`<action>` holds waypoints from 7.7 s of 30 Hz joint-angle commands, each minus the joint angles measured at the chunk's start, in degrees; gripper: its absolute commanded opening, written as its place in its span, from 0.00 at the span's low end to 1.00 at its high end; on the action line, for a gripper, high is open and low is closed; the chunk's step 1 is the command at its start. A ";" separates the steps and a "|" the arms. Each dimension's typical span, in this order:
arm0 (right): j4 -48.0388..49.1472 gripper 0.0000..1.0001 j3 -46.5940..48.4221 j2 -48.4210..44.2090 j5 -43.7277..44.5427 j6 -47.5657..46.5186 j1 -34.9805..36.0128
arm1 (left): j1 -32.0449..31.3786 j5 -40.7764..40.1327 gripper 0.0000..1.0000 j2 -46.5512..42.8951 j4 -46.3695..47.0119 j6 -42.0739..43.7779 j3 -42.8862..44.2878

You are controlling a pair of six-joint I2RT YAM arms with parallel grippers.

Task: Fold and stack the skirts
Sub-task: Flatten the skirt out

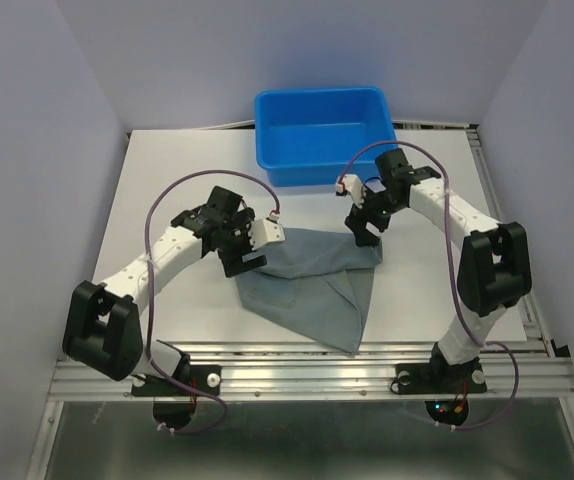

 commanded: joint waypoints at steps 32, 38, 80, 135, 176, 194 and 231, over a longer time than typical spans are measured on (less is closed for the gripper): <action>-10.89 0.01 1.60 -3.57 4.37 -3.45 2.47 | 1.96 -0.50 0.63 5.43 6.86 14.03 -4.55; -9.66 0.01 -0.16 -5.50 5.86 -3.45 2.47 | 1.87 0.20 0.37 7.11 7.76 14.03 -3.14; 11.95 0.01 23.31 -23.25 6.56 16.50 -5.44 | 12.86 8.45 0.00 -14.48 5.18 -20.58 35.46; 16.91 0.01 6.48 -15.52 21.52 24.67 -5.44 | 13.29 1.87 0.00 -8.79 18.93 -24.90 16.98; 17.49 0.01 -12.73 -27.50 19.30 21.78 -5.44 | 12.86 3.72 0.00 -7.73 14.07 -31.15 10.99; 5.75 0.39 -22.14 -12.97 31.81 15.63 -5.97 | 13.29 -1.56 0.63 -5.71 3.36 -26.14 9.53; -4.74 0.29 -25.65 -15.25 8.45 9.21 17.40 | 15.22 8.19 0.27 36.74 2.57 -46.18 34.21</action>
